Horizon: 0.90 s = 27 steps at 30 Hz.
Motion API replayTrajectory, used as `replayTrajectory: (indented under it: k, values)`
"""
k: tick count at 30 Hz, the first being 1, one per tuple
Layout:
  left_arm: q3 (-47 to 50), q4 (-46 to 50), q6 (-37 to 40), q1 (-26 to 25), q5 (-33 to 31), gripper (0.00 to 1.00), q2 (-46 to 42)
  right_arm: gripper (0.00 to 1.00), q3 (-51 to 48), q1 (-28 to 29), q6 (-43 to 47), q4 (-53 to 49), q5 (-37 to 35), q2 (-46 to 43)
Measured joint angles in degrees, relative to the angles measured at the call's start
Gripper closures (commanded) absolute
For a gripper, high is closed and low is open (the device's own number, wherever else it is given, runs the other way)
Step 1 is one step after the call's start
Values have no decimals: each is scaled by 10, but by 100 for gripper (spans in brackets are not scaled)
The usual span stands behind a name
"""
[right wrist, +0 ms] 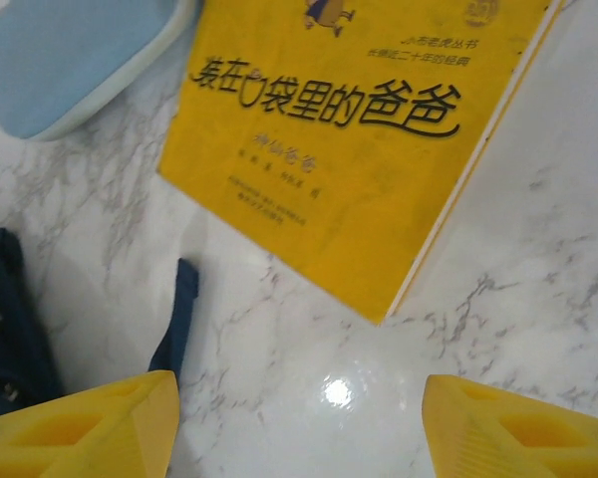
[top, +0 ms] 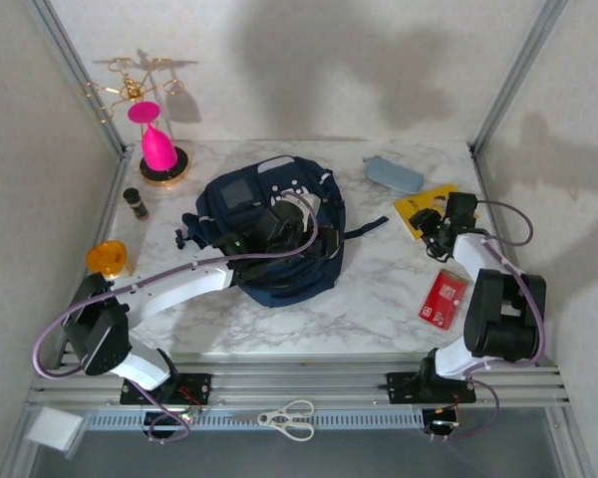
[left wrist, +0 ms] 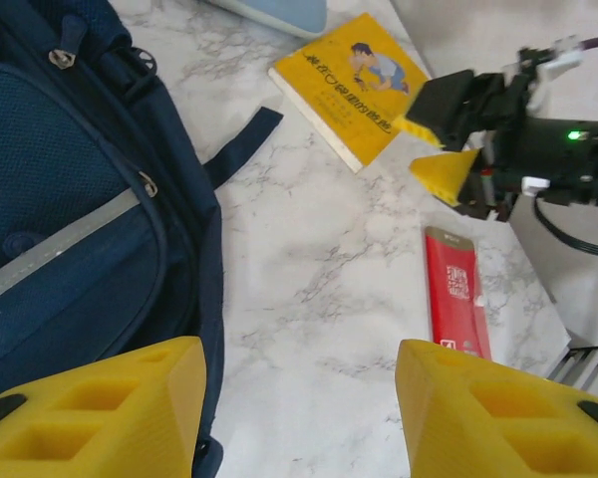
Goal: Pack the student bag
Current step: Move the book to the middle-right of the table.
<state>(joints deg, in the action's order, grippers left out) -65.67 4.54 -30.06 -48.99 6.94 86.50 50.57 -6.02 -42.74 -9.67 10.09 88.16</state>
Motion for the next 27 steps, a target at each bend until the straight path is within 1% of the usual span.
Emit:
replayTrajectory:
  k: [7, 11, 16, 23, 27]
  values:
    - [-3, -24, 0, 0, 19, 45, 29, 41, 35, 0, -39, 13, -15, 79]
    - [-3, -26, 0, 0, 27, 43, 55, 42, 43, 0, -60, 13, -33, 95]
    - [-5, -26, 3, 0, 30, 41, 67, 46, 64, 0, -76, 13, -45, 124]
    - [-17, -30, 5, 0, 31, 40, 79, 54, 81, 0, -83, 14, -45, 156]
    - [-21, -30, 5, 0, 33, 40, 87, 64, 105, 0, -81, 10, -45, 175]
